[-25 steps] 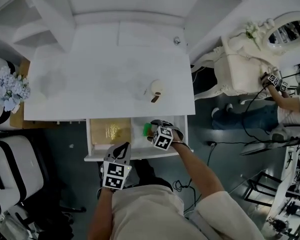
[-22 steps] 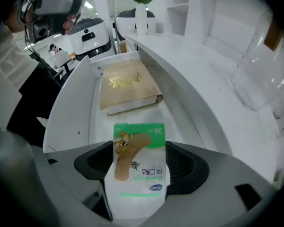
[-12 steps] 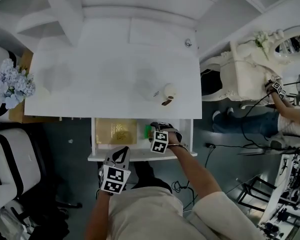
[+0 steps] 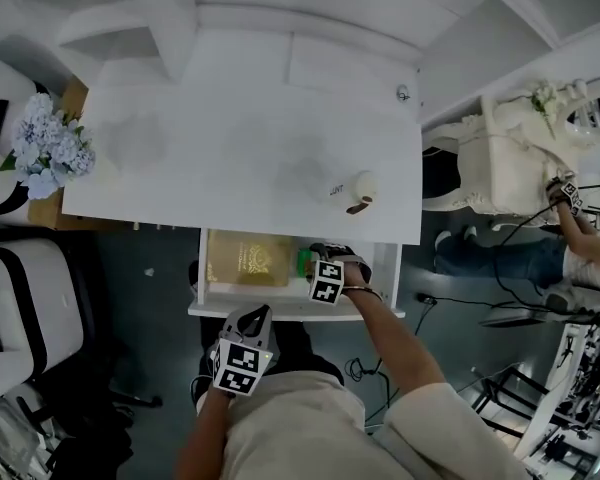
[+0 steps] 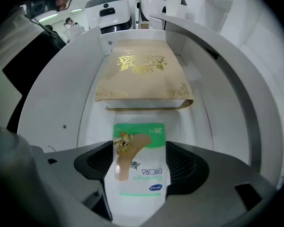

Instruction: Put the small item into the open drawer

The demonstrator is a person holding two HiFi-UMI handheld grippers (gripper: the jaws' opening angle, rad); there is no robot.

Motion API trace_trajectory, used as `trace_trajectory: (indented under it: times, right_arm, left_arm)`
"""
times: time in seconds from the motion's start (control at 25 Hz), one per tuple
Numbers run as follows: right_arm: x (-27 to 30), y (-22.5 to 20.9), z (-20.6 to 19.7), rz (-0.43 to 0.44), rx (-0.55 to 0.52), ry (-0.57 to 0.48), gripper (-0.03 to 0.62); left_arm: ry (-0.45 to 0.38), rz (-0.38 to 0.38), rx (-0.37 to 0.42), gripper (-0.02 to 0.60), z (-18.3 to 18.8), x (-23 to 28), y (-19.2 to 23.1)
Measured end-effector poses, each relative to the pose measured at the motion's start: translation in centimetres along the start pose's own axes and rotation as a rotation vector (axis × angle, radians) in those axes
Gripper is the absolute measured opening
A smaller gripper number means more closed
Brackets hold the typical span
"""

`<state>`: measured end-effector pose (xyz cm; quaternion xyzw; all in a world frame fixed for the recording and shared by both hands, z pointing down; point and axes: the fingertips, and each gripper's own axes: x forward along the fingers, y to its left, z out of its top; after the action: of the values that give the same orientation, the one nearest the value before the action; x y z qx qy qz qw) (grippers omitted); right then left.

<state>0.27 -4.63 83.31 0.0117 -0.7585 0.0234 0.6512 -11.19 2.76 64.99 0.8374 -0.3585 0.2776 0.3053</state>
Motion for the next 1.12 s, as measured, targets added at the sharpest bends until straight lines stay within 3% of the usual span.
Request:
trace_trajectory:
  times: [0.64, 1.12]
  right_arm:
    - [-1.7, 0.0, -0.1, -0.041, 0.036, -0.046, 0.364]
    - [-5.3, 1.0, -1.1, -0.090, 0.260, -0.140, 0.365]
  left_arm:
    - [-0.013, 0.001, 0.019, 0.017, 0.5, 0.2, -0.7]
    - [-0.043, 0.009, 0.048, 0.017, 2.9, 1.3, -1.5]
